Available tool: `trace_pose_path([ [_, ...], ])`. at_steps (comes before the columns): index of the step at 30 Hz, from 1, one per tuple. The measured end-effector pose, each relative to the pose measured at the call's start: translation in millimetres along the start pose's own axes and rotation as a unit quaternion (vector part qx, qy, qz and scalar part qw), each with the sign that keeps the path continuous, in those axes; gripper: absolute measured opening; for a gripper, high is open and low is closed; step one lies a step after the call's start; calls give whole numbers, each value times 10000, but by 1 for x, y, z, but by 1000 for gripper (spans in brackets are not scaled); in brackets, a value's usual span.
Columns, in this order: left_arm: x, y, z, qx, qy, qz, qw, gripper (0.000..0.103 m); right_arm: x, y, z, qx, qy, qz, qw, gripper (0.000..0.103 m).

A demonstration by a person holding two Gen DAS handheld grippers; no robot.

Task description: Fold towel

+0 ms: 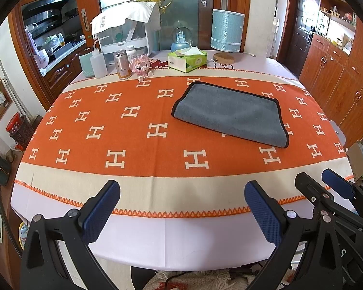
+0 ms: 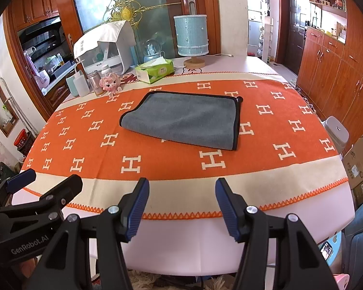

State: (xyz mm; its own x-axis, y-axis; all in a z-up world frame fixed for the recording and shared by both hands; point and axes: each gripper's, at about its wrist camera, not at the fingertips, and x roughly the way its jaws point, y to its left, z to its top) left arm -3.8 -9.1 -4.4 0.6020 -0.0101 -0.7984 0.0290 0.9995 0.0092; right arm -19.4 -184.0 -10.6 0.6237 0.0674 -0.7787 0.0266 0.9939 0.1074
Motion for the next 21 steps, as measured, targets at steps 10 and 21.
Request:
trace_pose_path([
  [10,2,1,-2,0,17,-8,10000,102,0,1,1,0,6,0,10000,57],
  [21,2,0,-2,4,22,-10,10000,102,1,1,1,0,13,-8,10000,57],
])
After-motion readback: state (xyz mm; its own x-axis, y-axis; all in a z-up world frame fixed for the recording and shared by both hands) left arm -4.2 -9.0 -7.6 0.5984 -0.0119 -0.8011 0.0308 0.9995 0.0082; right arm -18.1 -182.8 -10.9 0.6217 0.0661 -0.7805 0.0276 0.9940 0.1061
